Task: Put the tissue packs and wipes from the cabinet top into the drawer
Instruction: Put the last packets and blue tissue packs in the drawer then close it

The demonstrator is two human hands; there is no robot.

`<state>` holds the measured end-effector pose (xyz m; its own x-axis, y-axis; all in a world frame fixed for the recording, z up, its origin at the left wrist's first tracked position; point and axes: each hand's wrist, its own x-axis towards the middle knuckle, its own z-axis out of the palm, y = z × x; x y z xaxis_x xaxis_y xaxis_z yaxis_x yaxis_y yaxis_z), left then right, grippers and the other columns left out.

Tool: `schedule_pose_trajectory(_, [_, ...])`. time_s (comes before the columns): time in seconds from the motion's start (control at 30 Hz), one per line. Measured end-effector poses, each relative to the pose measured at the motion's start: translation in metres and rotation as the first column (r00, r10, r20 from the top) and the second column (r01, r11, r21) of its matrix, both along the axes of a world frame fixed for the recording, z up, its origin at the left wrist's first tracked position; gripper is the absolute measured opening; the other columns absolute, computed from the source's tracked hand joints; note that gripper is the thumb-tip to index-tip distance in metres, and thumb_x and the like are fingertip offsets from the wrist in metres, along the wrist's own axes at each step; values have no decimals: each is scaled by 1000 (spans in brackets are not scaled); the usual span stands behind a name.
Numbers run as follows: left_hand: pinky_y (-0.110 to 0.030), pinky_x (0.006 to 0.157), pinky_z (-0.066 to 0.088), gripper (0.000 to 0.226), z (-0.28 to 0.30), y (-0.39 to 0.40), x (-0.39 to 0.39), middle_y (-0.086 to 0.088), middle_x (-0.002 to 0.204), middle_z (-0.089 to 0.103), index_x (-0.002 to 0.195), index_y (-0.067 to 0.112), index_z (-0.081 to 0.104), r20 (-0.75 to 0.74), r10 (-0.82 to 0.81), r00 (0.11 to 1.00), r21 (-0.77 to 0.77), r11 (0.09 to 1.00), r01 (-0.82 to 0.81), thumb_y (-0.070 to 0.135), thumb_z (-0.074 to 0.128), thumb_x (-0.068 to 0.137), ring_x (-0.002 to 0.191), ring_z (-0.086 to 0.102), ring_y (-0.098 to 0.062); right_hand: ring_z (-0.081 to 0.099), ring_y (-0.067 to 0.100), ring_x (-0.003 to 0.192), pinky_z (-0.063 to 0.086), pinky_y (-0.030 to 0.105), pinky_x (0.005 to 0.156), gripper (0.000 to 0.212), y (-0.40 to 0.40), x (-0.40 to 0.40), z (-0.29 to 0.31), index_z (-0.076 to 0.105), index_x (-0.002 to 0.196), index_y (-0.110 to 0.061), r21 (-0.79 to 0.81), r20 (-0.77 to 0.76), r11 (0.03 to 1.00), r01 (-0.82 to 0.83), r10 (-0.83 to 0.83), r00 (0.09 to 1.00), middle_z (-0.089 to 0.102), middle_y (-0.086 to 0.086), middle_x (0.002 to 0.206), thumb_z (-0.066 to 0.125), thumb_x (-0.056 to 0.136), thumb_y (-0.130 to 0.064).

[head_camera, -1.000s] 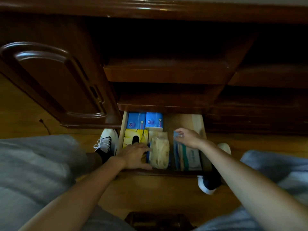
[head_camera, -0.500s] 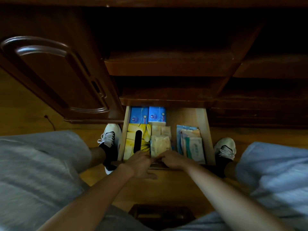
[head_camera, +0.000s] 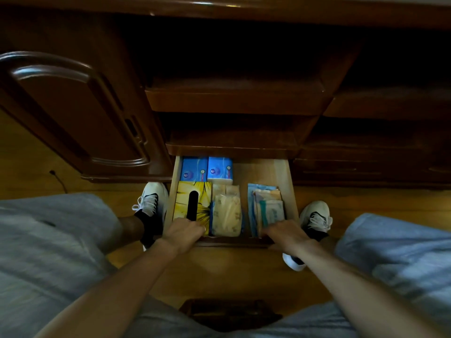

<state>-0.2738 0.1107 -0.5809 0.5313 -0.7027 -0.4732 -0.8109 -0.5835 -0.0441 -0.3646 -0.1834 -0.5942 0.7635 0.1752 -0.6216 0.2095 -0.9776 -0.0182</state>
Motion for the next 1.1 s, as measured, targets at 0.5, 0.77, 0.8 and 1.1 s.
schedule_pose_trajectory(0.5, [-36,81,56,36,-13,-13,36,-2,124,57,121,21,61,114,193,974,-174,970,-172,4,59,90,108,62,-21,62,16,119,55,34,87,41,-23,35,-13,56,133,-47,3,339,972,234,-222,914,67,-9,127,64,93,-49])
schedule_pose_trajectory(0.77, [-37,91,53,49,-26,-28,70,-6,124,56,127,16,61,27,730,683,-598,559,-575,26,78,82,114,56,-26,45,26,130,46,41,101,58,-10,49,-37,52,135,-24,451,577,678,581,-718,390,52,5,137,76,82,-34])
schedule_pose_trajectory(0.8, [-37,90,52,54,-26,-30,66,-8,120,57,128,12,58,-130,847,516,-673,307,-673,21,80,80,115,57,-28,43,28,133,46,41,103,67,-4,49,-39,46,138,-21,609,514,503,613,-839,179,47,8,142,78,80,-32])
schedule_pose_trajectory(1.1, [-40,95,56,41,-31,-46,69,-9,119,66,135,23,53,-912,-150,-383,367,-716,-593,17,64,95,109,67,-27,48,30,136,47,49,108,77,10,78,-42,17,160,-40,624,-669,-777,85,-588,-454,39,2,158,58,100,-13])
